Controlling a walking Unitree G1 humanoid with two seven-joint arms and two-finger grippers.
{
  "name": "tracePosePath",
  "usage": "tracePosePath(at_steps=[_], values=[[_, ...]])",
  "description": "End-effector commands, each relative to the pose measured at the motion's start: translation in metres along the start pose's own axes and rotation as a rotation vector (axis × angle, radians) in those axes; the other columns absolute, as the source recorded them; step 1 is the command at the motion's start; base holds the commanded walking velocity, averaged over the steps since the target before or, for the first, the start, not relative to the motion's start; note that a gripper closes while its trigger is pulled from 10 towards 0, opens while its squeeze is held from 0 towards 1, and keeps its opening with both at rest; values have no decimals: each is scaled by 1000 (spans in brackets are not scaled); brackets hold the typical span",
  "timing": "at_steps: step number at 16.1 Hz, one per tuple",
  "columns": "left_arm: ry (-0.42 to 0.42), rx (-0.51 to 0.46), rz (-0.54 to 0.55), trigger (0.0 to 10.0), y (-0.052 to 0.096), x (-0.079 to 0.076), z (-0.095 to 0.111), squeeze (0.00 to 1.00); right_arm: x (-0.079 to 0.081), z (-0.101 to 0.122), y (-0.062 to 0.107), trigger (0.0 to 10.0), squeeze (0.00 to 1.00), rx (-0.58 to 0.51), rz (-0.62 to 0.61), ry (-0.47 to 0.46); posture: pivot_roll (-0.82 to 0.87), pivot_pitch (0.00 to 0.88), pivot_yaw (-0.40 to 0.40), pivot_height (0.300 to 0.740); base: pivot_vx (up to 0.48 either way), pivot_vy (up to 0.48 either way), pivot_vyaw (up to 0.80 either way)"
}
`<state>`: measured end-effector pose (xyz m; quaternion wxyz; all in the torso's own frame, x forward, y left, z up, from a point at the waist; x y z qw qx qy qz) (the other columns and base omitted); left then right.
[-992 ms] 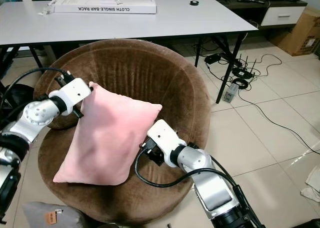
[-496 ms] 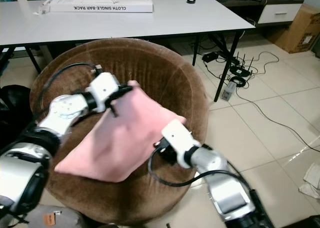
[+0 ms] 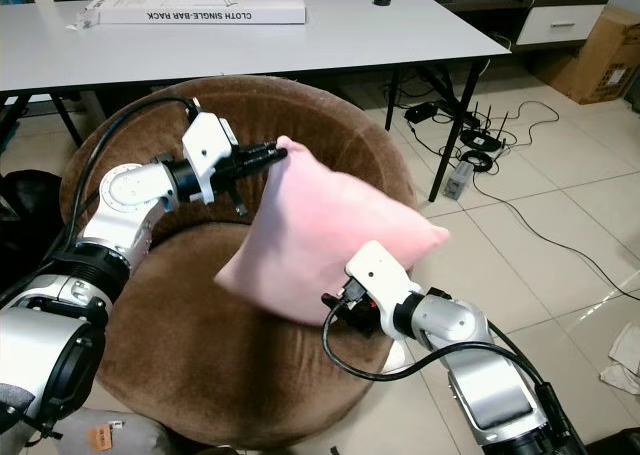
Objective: Move the pillow to the sofa from floor
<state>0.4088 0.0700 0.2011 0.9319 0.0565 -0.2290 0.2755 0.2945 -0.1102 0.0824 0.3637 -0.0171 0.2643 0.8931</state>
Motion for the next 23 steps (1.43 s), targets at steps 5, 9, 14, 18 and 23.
tracePosePath(at_steps=[5, 9, 14, 18, 23], values=[[125, 128, 125, 10000, 1, 0, -36, 0, 0, 8, 5, 10000, 0, -30, 4, 11, -73, 0, 45, 740, 0, 0, 0], [137, 28, 86, 10000, -18, -10, -15, 0, 3, 6, 10, 10000, 0, -24, 16, 5, -76, 0, 37, 740, 0, 0, 0], [84, -24, -32, 10000, -21, -20, 1, 0, 11, 13, 8, 10000, 0, -45, 65, 13, -59, 0, 27, 740, 0, 0, 0], [57, -42, -86, 10000, -17, -20, 18, 0, 22, 26, 14, 10000, 0, -108, 164, 14, -49, 0, 32, 740, 0, 0, 0], [66, -47, -128, 10000, -10, -32, 30, 0, 21, 41, 35, 10000, 0, -171, 244, 17, -39, 0, 48, 740, 0, 0, 0]])
Point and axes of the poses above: a point about 5 cm out from each wrist's last joint towards the gripper, its own y axis pointing back from the gripper into the wrist, its own z axis along the axis of the wrist's last joint, x = y × z, the point moved 6 cm from there along -y, pointing out of the wrist towards the gripper, and after that the axes turned 1 degree about y, right-handed, at the moved point
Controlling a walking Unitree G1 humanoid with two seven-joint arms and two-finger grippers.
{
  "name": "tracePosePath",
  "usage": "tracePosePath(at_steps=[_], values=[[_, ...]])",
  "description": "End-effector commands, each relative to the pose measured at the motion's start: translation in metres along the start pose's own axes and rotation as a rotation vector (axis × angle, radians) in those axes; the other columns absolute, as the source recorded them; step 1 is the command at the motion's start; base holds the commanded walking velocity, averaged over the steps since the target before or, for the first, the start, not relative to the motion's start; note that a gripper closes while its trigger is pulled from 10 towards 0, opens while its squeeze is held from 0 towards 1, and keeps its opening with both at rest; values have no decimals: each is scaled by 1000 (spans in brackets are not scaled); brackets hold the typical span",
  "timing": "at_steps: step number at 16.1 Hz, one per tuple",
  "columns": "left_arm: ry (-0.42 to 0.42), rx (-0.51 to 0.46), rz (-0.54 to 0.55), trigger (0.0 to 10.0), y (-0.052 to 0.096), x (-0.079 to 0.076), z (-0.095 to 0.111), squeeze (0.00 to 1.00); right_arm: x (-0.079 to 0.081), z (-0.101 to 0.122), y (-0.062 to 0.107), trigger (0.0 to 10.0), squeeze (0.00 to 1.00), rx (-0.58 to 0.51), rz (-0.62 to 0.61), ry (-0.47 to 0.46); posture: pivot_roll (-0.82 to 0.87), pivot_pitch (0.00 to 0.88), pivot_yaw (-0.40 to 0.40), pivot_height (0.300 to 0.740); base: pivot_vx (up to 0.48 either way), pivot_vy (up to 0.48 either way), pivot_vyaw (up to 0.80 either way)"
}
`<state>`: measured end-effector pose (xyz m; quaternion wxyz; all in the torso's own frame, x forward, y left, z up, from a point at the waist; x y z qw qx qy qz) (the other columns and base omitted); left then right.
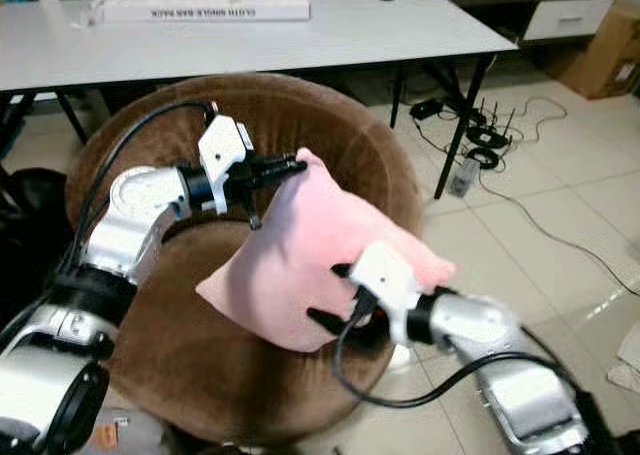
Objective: Move the pillow to the sofa from floor
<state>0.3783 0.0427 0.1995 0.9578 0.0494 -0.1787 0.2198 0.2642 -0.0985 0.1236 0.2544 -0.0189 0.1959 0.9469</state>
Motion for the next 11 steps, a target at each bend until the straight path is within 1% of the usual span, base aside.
tracePosePath(at_steps=[1, 2, 4, 6, 7, 8, 9, 10, 11], values=[[-20, -33, -13, 10000, -3, 0, 14, 0, 0, 7, 4, 10000, 0, -17, 13, 9, -37, 0, 51, 740, 0, 0, 0], [59, -34, -13, 10000, -2, -11, 11, 0, -1, 10, 7, 10000, 0, -20, 19, 11, -40, 0, 46, 740, 0, 0, 0], [113, -20, -3, 10000, -1, -17, 3, 0, 1, 12, 8, 10000, 0, -18, 29, 13, -43, 0, 35, 740, 0, 0, 0], [155, 21, 41, 10000, 1, -21, -16, 0, 9, 10, 7, 10000, 0, -1, 50, 3, -52, 0, 10, 740, 0, 0, 0], [177, 37, 87, 10000, 1, -23, -30, 0, 19, 7, 7, 10000, 0, 18, 62, -16, -53, 21, -8, 740, 0, 0, 0], [184, 48, 132, 10000, 3, -23, -38, 0, 26, 6, 7, 10000, 0, 33, 62, -26, -60, 80, -28, 740, 0, 0, 0], [170, 55, 170, 10000, 5, -19, -44, 0, 25, 4, 3, 10000, 0, 46, 35, -18, -61, 97, -39, 740, 0, 0, 0], [144, 53, 204, 10000, 11, -15, -45, 0, 28, 4, 0, 10000, 0, 43, -6, -31, -56, 125, -57, 740, 0, 0, 0], [93, 54, 273, 10000, 20, -2, -45, 0, 27, 7, -5, 10000, 0, 29, -58, -33, -58, 131, -59, 740, 0, 0, 0]])
Point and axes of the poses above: a point about 5 cm out from each wrist's last joint towards the gripper, its own y axis pointing back from the gripper into the wrist, its own z axis along the axis of the wrist's last joint, x = y × z, the point moved 6 cm from there along -y, pointing out of the wrist towards the gripper, and after that the axes turned 1 degree about y, right-handed, at the moved point
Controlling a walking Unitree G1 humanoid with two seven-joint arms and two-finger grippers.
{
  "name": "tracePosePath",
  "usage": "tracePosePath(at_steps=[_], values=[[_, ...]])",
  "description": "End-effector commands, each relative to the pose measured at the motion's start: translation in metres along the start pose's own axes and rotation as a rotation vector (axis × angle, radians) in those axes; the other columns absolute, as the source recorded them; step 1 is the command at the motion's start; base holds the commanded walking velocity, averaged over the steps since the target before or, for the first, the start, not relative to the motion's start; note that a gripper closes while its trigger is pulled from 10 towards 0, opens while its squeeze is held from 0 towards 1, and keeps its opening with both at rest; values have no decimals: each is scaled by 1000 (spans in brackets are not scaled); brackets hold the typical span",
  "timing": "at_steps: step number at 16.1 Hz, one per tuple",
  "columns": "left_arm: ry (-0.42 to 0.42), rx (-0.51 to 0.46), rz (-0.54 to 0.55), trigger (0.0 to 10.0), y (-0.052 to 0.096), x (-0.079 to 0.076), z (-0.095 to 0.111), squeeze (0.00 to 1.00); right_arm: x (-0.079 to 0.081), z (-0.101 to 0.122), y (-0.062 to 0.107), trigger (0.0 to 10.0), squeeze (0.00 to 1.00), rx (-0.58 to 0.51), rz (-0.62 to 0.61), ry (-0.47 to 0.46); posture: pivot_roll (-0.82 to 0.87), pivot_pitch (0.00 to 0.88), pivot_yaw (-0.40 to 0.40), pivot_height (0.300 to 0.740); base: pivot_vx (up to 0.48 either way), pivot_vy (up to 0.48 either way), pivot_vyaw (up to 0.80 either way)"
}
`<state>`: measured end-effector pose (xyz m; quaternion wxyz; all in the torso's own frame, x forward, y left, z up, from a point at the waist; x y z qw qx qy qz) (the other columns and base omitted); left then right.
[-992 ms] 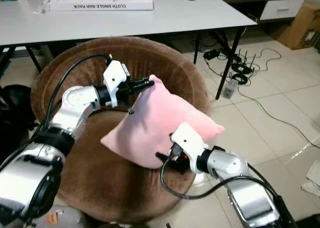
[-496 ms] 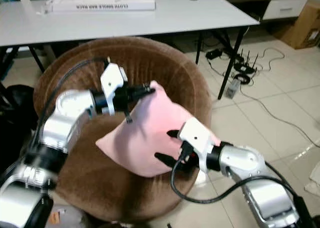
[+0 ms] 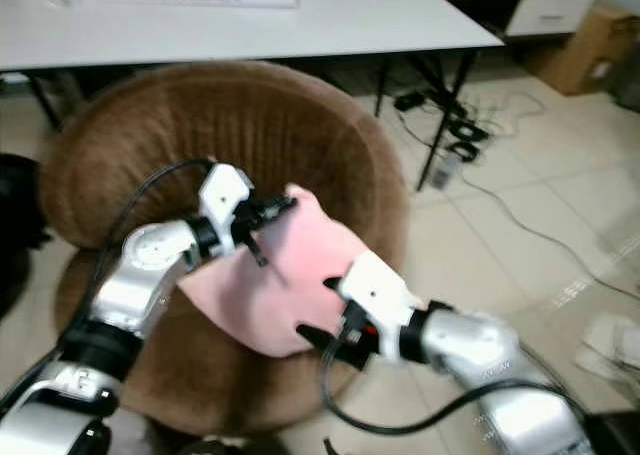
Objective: Move the pillow to the sofa from floor
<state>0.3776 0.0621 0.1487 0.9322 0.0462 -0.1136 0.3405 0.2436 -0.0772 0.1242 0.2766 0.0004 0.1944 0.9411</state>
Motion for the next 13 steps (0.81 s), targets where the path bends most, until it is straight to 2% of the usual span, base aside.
tracePosePath(at_steps=[1, 3, 4, 6, 7, 8, 9, 10, 13], values=[[-72, -15, 99, 10000, 6, 24, 6, 0, -3, 3, -4, 10000, 0, -4, -58, 4, -50, 145, -69, 740, 0, 0, 0], [-146, 32, 200, 10000, 14, 51, 0, 0, -11, 8, -18, 10000, 0, -34, -110, 3, -37, 179, -68, 740, 0, 0, 0], [-172, 48, 230, 10000, 17, 59, -1, 0, -13, 9, -25, 10000, 0, -40, -116, 28, -32, 185, -72, 740, 0, 0, 0], [-249, 111, 300, 10000, 24, 80, -5, 0, -7, 14, -54, 10000, 0, -65, -73, 86, -18, 187, -76, 740, 0, 0, 0], [-259, 139, 317, 10000, 26, 87, -9, 0, -3, 20, -72, 10000, 0, -86, -51, 90, -11, 190, -77, 740, 0, 0, 0], [-261, 145, 318, 10000, 27, 88, -10, 0, -2, 22, -75, 10000, 0, -91, -48, 91, -9, 191, -77, 740, 0, 0, 0], [-272, 159, 321, 10000, 27, 89, -12, 0, -1, 23, -85, 10000, 0, -94, -47, 96, -5, 192, -78, 740, 0, 0, 0], [-279, 163, 330, 10000, 25, 91, -12, 1000, -3, 24, -98, 10000, 0, -96, -84, 113, 2, 194, -81, 740, 0, 0, 0], [-305, 153, 350, 10000, 22, 98, -6, 1000, -3, 30, -111, 10000, 0, -134, -135, 97, 13, 190, -84, 740, 0, 0, 0]])
Point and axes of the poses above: a point about 5 cm out from each wrist's last joint towards the gripper, its own y axis pointing back from the gripper into the wrist, its own z axis along the axis of the wrist's last joint, x = y × z, the point moved 6 cm from there along -y, pointing out of the wrist towards the gripper, and after that the axes turned 1 degree about y, right-handed, at the moved point
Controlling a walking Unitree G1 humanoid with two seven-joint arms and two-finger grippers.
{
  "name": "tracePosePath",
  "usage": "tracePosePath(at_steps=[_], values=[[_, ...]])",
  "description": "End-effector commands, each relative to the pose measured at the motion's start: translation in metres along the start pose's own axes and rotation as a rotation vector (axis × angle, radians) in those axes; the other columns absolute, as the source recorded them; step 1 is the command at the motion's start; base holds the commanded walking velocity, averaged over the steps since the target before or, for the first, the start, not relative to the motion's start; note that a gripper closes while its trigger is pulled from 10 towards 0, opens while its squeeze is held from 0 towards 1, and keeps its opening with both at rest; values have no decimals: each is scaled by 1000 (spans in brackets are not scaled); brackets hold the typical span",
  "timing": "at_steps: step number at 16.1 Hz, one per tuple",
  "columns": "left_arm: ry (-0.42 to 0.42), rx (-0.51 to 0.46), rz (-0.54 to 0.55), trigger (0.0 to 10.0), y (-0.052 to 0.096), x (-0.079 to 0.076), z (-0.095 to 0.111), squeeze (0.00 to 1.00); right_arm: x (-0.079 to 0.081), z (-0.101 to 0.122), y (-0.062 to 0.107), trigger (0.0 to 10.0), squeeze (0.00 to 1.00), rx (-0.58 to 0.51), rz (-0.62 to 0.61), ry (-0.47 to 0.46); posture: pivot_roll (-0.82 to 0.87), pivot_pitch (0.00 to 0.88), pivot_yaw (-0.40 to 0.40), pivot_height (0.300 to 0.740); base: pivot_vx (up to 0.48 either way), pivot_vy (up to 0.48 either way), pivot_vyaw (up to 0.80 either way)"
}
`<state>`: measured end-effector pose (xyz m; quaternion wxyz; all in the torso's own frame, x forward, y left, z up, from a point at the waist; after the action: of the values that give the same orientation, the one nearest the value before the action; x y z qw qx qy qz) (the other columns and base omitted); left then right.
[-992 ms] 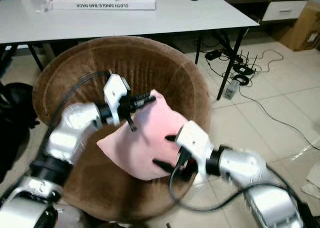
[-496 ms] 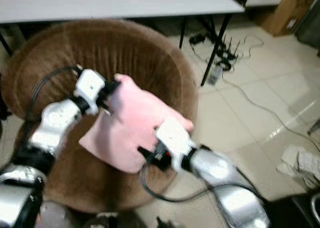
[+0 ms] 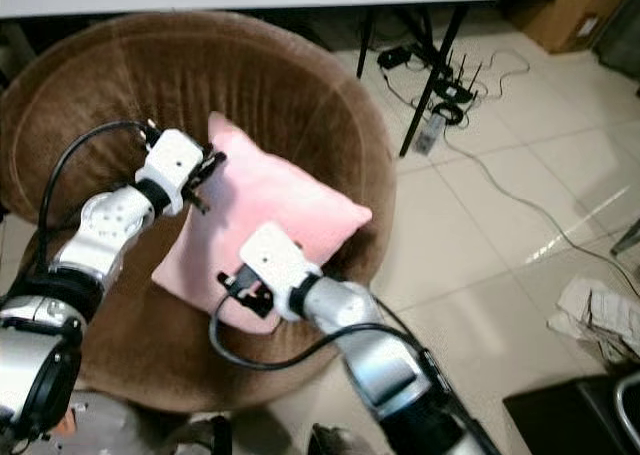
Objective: Move the pillow to the sofa from floor
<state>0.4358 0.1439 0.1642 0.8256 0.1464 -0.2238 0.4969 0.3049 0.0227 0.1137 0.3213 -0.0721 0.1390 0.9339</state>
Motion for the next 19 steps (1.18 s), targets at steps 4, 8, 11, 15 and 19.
tracePosePath(at_steps=[4, 8, 11, 15, 19], values=[[-48, -3, -4, 10000, -6, 5, 8, 1000, -4, -9, -5, 10000, 0, -2, -59, -15, 22, 148, -68, 740, 0, 0, 0], [134, -31, -24, 10000, -9, -15, 5, 875, -30, -30, 7, 10000, 0, 34, -183, -102, 38, 57, -35, 740, 0, 0, 0], [268, -75, -82, 10000, -1, -44, 0, 0, -62, -40, 21, 10000, 0, 49, -301, -323, 45, 0, 7, 740, 0, 0, 0], [457, -27, -48, 10000, 19, -80, -12, 0, -101, -65, 54, 10000, 0, 85, -515, -425, 60, 0, 58, 740, 0, 0, 0], [365, 94, 78, 10000, 57, -86, -29, 0, -121, -97, 91, 10000, 0, 188, -701, -449, 59, 0, 55, 740, 0, 0, 0]])
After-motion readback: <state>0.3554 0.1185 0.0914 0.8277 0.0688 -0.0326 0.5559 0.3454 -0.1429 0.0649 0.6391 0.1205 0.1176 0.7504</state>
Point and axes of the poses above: a point about 5 cm out from each wrist's last joint towards the gripper, its own y axis pointing back from the gripper into the wrist, its own z axis along the axis of the wrist's last joint, x = y × z, the point moved 6 cm from there along -y, pointing out of the wrist towards the gripper, and after that the axes turned 1 degree about y, right-handed, at the moved point
